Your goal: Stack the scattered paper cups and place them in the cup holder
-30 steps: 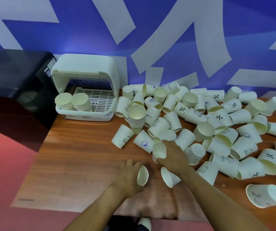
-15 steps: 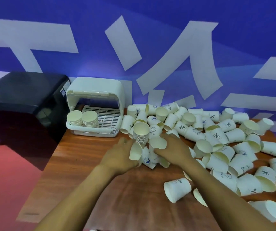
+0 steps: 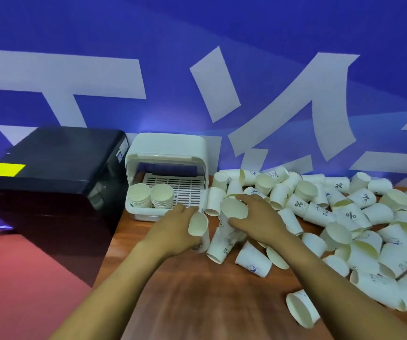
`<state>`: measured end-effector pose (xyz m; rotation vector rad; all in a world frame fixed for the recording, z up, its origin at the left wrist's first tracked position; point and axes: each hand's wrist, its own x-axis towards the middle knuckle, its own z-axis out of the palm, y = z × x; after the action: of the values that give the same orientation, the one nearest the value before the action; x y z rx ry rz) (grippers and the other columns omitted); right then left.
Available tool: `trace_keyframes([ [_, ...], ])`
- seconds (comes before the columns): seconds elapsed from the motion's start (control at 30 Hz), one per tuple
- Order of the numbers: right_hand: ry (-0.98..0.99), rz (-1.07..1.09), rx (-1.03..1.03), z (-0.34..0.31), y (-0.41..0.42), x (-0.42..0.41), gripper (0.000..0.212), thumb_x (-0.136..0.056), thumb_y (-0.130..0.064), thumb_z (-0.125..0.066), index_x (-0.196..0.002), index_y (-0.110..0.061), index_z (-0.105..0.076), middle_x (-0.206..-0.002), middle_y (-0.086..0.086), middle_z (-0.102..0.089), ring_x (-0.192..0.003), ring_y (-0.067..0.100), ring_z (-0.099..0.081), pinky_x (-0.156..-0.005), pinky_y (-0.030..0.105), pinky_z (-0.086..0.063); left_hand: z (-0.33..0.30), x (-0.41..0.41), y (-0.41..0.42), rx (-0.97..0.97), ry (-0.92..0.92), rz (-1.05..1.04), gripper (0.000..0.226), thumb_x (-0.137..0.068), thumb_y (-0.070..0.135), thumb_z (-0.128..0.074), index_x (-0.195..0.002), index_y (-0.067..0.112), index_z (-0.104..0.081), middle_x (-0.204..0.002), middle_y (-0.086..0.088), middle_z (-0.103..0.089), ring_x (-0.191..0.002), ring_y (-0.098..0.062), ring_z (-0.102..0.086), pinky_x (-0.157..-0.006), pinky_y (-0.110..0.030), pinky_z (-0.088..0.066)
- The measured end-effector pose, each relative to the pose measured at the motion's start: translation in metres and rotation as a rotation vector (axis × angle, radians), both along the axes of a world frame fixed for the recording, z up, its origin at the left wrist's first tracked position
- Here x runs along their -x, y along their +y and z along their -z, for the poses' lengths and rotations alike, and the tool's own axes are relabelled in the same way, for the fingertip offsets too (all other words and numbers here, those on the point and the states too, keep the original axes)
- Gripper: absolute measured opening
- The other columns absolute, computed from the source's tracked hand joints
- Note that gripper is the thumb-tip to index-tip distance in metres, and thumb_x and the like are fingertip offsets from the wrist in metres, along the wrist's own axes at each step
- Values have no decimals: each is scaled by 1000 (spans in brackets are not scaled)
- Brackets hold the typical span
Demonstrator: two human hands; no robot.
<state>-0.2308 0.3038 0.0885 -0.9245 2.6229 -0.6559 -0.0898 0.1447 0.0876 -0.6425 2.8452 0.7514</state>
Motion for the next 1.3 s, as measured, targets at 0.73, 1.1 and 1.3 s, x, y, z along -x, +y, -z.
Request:
trace_keyframes([
  [0.73, -75, 25, -7, 9, -172, -52, 60, -79, -40, -68, -133, -27, -45, -133, -7, -46, -120, 12, -48, -90, 26, -41, 3, -37, -206, -17, 98, -148, 81, -79, 40, -68, -147, 29, -26, -144, 3, -33, -130, -22, -36, -99, -38, -41],
  [1.1, -9, 52, 87, 16, -210, -31, 68, -77, -41, -71, -135, -28, -39, -134, -8, -43, -119, 15, -48, -92, 30, -44, 11, -4, -211, 106, 141, -167, 77, -84, 45, -62, -148, 26, -23, -141, 2, -36, -125, -23, -40, -95, -34, -43],
  [1.3, -27, 22, 56, 35, -224, -24, 66, -78, -40, -68, -135, -27, -39, -135, -8, -43, -124, 13, -44, -96, 29, -41, 31, 9, -214, 115, 70, -149, 76, -86, 50, -58, -148, 24, -22, -141, 0, -34, -126, -24, -39, -100, -36, -41],
])
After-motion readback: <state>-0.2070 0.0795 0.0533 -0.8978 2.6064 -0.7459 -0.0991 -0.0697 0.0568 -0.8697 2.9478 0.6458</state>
